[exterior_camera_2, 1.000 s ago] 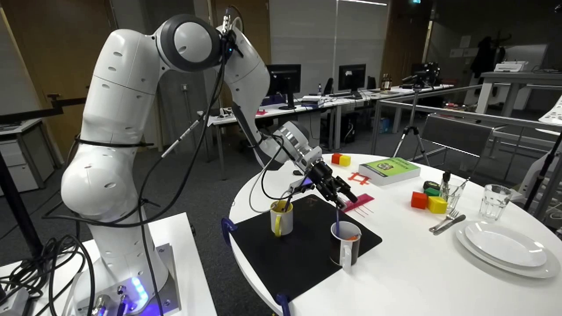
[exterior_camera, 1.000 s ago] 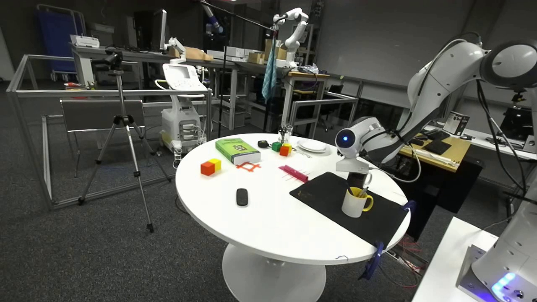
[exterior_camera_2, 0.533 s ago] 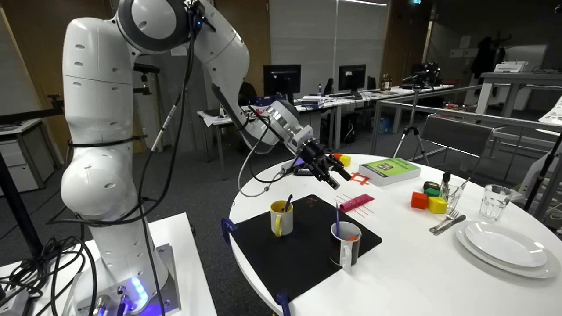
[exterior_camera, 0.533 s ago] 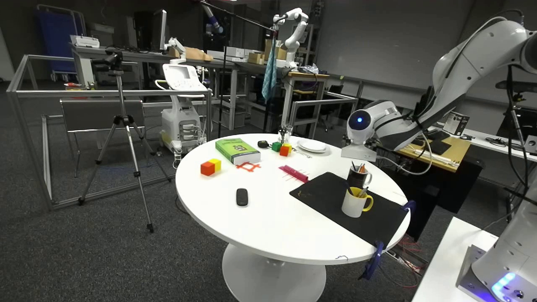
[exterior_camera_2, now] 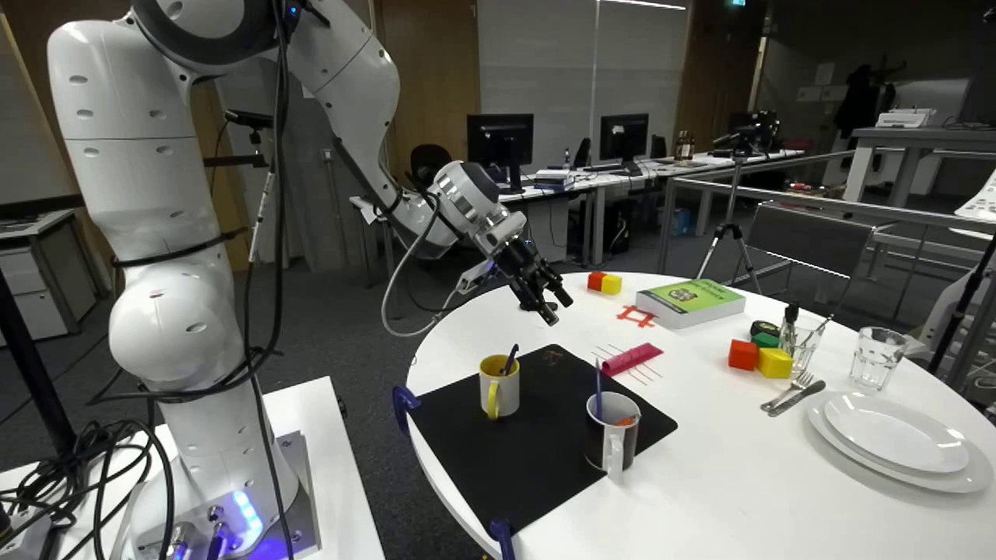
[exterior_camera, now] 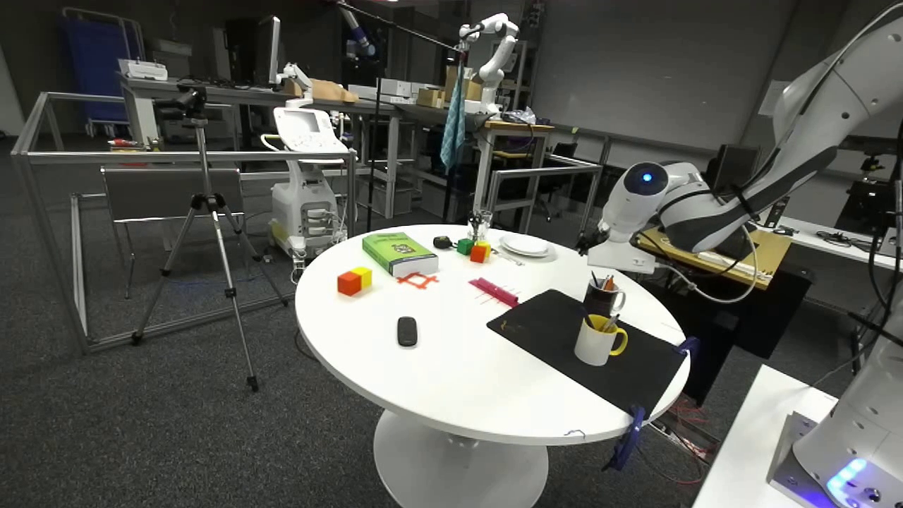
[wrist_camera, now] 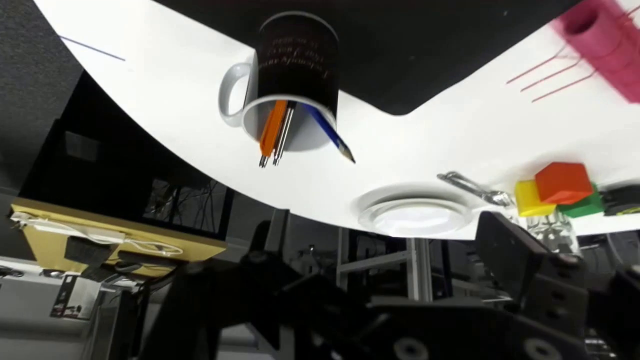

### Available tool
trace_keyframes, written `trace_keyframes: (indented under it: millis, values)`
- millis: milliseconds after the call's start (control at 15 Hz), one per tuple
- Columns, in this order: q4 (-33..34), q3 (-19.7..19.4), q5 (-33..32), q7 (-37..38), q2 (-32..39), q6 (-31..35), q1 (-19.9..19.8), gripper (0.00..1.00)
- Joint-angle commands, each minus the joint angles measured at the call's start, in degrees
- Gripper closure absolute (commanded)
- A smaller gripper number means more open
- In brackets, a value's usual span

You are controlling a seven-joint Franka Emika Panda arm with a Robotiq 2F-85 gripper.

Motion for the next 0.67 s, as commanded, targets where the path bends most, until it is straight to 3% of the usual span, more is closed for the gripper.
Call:
trace_keyframes:
  millis: [0,333,600]
  values:
    - [-5.54,0.21,4.52,-6.33,-5.13,3.93,0.88,0.0]
    - [-8.48,0.71,7.42,-11.1,-6.18,6.7,2.2,0.0]
    - [-8.53,1.49,3.85,-10.14,-4.19,9.28,2.97,0.0]
